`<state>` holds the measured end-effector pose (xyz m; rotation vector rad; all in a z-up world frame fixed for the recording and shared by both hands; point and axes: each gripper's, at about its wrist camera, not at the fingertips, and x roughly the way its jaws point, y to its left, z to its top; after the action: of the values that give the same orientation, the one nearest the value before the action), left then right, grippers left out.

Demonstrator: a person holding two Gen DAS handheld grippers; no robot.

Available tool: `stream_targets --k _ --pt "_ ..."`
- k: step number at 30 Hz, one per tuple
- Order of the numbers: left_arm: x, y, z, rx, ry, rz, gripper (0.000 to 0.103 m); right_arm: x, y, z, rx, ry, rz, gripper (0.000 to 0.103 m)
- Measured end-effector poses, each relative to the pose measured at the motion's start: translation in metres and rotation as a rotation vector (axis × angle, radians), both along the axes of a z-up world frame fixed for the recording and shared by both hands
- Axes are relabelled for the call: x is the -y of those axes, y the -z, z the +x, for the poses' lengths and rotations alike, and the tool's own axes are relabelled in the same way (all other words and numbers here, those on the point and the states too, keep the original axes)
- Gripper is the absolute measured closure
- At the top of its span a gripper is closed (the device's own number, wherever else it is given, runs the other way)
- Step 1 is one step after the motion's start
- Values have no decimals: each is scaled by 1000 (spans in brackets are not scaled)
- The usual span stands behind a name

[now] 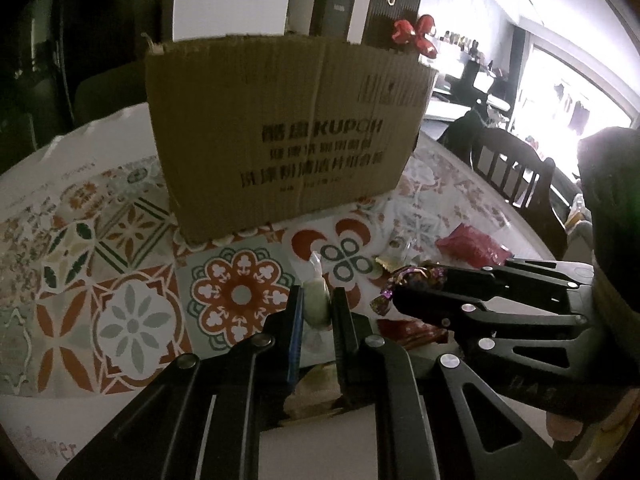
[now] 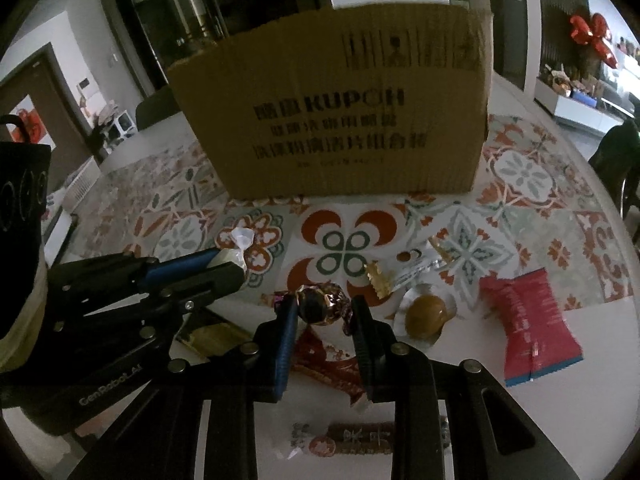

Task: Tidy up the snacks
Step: 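Grasp the foil-wrapped candy with the right tool while the left tool grasps the small white item, then lift and carry both held items over the cardboard box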

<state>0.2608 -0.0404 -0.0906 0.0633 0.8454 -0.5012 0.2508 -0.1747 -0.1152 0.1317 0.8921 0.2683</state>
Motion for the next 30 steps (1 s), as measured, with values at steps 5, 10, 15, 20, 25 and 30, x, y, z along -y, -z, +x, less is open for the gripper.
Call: stream_targets --k 5,10,15,20,25,30 --pt "-1 -18 -9 46 -14 -4 88 4 -20 -8 52 16 0 75" --pt "-2 -38 -15 87 -25 -20 88 6 -40 -17 115 32 -6 75" --pt "-4 -60 -22 137 -32 -39 88 7 -61 -23 176 39 0 75" --pt "-5 -79 -31 194 -34 -43 88 6 -79 -30 226 42 8 75" --pt "-5 -99 -34 253 -37 -46 88 8 -96 -33 273 42 20 75" --pt "-4 -115 -31 299 -39 -49 88 10 -114 -32 322 48 20 75"
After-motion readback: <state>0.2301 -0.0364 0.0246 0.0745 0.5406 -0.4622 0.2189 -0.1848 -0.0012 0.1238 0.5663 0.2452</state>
